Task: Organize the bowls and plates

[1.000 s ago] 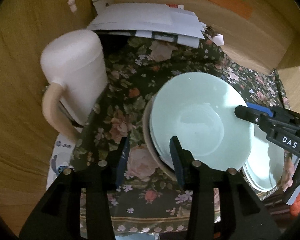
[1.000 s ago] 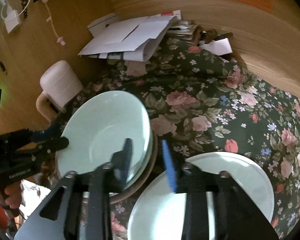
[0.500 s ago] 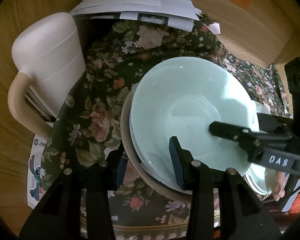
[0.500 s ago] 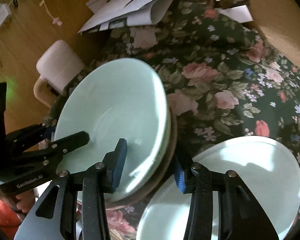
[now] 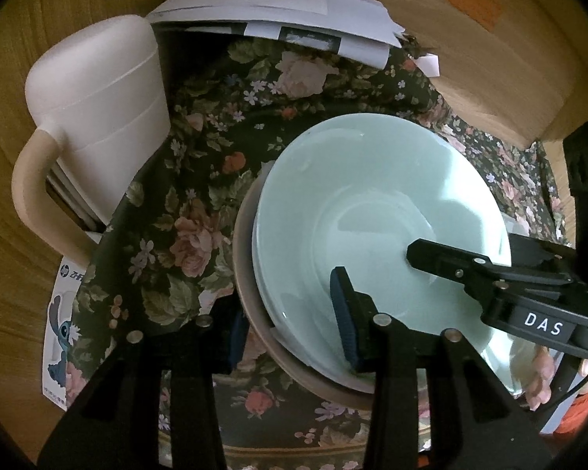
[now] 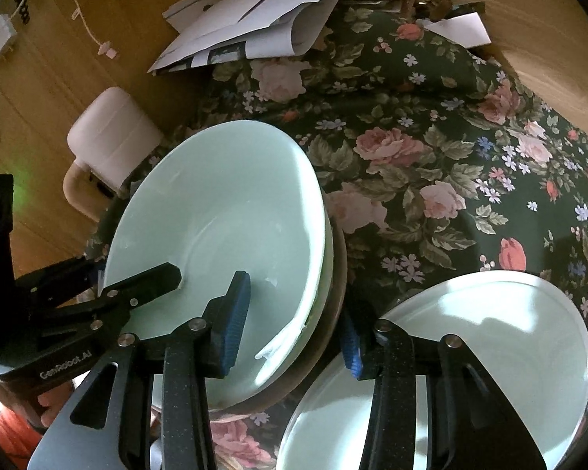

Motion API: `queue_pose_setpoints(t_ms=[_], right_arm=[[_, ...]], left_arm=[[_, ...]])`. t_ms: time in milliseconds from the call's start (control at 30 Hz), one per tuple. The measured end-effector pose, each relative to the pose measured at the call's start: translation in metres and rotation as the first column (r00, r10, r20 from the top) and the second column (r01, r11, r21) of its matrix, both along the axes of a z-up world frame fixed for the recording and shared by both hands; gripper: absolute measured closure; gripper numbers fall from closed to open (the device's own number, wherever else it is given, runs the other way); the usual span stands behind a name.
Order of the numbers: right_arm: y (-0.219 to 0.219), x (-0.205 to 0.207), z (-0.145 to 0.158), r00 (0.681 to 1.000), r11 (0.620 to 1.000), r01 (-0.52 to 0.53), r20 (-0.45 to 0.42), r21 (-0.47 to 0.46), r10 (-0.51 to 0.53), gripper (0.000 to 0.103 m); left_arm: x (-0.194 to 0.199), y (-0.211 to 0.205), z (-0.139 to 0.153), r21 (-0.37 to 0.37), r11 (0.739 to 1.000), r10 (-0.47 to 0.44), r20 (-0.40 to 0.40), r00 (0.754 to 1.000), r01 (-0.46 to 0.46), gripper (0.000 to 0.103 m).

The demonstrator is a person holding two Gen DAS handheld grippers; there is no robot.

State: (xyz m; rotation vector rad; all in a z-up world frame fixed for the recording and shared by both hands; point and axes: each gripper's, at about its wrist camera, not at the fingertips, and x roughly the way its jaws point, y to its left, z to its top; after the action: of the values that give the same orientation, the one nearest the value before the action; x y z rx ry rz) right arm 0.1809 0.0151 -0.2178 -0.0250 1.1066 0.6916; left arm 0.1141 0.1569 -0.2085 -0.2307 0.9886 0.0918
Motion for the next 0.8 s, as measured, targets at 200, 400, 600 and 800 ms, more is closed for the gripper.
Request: queue_pose_setpoints(t_ms=[200,400,600,800], right_arm=[[-0.009,-0.002,0.011,1.0,0.999,0.025,0.011,0.022,-0.026,0.065],[-0.022,-0.01,0.033,0.998,0.998,0.038,0.057,0.045,-0.04,0.065],[-0.039,-0.02,0.055,0.992,0.997,0.055,0.11,0.054,-0.06,0.065],[-0.058,-0.028,0.069,0.987,0.995,0.081,0.133,0.058,-0.088,0.065]], left_arm=[[-0.002,-0.003,0.007,-0.006,1.0,-0.01,0.012,1.0,0.01,0.064],[-0.008,-0.013,0.024,-0.006,1.0,-0.025,0.057,0.998,0.025,0.064],[-0.012,-0.028,0.04,0.001,0.999,-0.049,0.088,0.995,0.049,0.064],[-0.014,-0.046,0.05,0.007,0.997,-0.078,0.108,0.991,0.077,0.064]])
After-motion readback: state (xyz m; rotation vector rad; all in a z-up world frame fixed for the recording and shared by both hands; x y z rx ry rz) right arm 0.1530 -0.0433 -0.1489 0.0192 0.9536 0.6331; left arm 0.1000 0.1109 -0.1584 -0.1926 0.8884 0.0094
